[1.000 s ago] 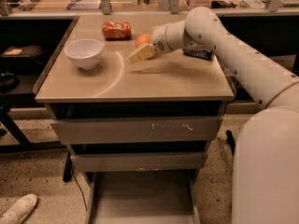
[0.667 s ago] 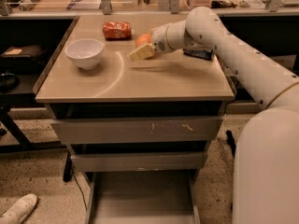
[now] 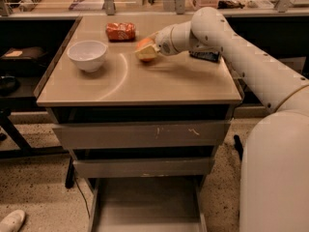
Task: Place orange into bottom drawer
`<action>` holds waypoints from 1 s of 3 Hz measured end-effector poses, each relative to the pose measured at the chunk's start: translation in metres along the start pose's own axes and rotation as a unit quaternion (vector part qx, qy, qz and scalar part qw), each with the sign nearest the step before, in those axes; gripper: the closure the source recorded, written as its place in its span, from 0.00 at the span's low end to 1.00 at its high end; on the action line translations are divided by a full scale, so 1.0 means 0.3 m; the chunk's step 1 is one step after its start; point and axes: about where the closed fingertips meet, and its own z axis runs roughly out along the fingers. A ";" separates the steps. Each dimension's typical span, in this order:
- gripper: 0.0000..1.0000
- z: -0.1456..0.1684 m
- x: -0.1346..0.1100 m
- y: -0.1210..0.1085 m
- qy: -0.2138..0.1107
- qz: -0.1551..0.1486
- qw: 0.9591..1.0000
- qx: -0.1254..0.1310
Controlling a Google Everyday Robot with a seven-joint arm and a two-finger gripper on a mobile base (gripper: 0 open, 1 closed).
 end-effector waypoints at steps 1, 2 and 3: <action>0.90 0.000 0.000 0.000 0.000 0.000 1.000 0.000; 1.00 0.000 0.000 0.000 0.000 0.000 1.000 0.000; 1.00 -0.007 0.006 0.034 0.004 -0.006 1.000 -0.010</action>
Offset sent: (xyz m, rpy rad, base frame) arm 0.0000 0.0000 0.0000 0.0000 0.0000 0.0000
